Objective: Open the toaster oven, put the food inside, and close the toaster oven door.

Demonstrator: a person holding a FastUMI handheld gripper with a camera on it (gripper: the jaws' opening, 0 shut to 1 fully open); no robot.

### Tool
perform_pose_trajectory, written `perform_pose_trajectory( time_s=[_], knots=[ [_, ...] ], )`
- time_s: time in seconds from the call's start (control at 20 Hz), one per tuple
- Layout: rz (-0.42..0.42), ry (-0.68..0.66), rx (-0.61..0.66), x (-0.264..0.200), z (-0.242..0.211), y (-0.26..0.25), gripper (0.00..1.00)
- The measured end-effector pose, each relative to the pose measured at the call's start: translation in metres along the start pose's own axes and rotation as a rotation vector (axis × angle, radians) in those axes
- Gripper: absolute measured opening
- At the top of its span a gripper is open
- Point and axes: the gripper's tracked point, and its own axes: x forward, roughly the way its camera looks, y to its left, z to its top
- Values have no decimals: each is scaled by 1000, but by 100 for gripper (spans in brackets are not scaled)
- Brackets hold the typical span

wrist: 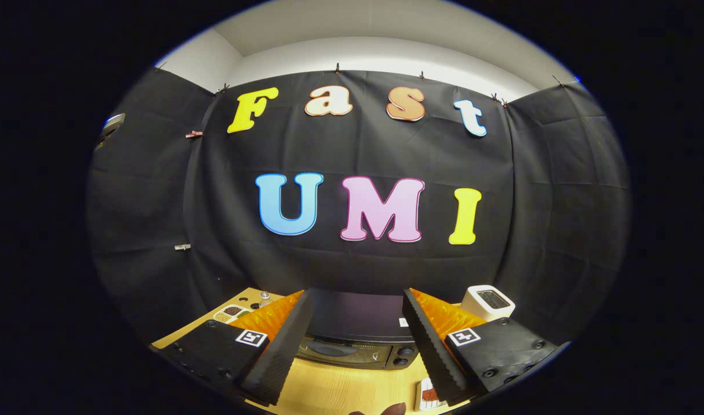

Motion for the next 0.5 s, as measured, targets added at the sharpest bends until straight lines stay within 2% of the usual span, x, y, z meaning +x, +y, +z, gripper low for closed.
perform_pose_trajectory(
  time_s=[0.3,0.5],
  knots=[
    [35,119,15,41,-62,31,97],
    [15,204,59,73,-112,40,98]
  ],
)
